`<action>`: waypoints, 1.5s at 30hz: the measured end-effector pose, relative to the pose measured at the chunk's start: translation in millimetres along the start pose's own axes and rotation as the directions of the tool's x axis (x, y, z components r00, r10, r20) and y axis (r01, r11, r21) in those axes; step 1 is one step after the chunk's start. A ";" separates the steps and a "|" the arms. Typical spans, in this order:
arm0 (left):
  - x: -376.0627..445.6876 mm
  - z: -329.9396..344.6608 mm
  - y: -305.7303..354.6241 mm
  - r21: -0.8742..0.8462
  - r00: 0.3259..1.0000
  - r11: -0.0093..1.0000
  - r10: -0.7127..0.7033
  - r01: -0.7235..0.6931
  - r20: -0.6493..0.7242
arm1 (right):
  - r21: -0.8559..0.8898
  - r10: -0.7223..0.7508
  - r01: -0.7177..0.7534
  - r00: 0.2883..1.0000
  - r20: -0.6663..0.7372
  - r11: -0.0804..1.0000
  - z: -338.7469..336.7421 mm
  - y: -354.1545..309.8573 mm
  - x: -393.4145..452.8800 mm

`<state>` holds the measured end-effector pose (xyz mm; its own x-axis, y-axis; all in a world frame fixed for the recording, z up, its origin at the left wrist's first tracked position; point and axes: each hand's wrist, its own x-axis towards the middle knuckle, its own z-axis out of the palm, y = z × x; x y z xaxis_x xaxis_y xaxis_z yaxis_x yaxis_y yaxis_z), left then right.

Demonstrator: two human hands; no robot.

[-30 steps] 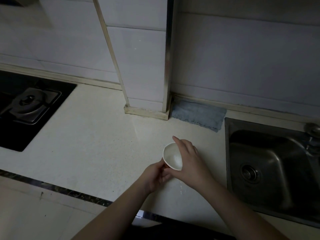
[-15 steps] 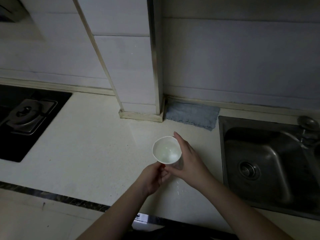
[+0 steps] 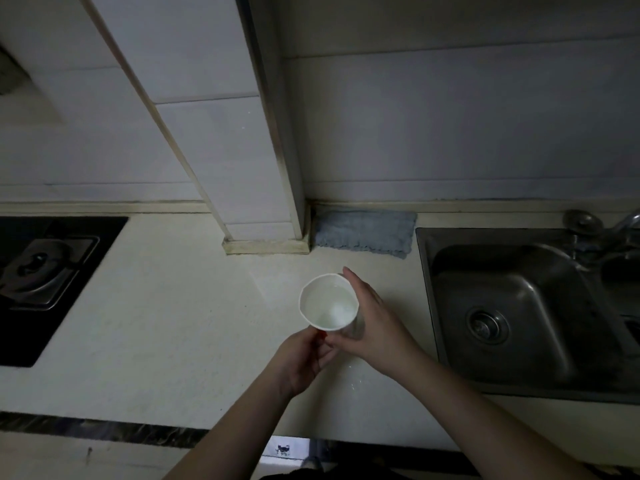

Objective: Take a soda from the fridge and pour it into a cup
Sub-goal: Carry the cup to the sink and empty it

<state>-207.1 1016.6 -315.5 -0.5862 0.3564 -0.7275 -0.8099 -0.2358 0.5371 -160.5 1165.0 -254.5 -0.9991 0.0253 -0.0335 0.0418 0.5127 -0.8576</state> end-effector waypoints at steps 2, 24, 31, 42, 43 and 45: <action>-2.0 2.1 3.2 0.013 1.000 1.000 -0.006 0.006 0.024 | 0.043 0.046 -0.045 0.999 -0.026 0.998 -0.6 -1.0 -2.8; -9.5 43.3 34.4 0.341 0.968 0.936 -0.157 0.083 0.197 | 0.252 0.205 -0.121 0.919 -0.338 0.960 -26.5 -34.5 -49.9; -26.3 91.7 22.6 0.455 0.929 0.881 -0.269 0.131 0.256 | 0.262 0.259 -0.152 0.856 -0.447 0.953 -61.5 -35.9 -86.7; -44.5 192.0 -40.1 0.573 0.895 0.814 -0.323 0.097 0.307 | 0.268 0.291 -0.157 0.754 -0.590 0.951 -133.3 -7.5 -160.0; -47.6 203.4 -48.0 0.589 0.892 0.804 -0.323 0.083 0.315 | 0.270 0.291 -0.153 0.744 -0.601 0.951 -141.7 -2.8 -168.5; -54.3 227.5 -65.3 0.615 0.887 0.786 -0.326 0.062 0.326 | 0.279 0.300 -0.153 0.723 -0.622 0.948 -159.9 8.4 -187.1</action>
<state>-117.8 1218.2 -213.9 -0.2499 0.6882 -0.6812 -0.6605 0.3932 0.6396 27.5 1301.8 -173.4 -0.7072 0.7059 0.0381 0.1909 0.2426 -0.9511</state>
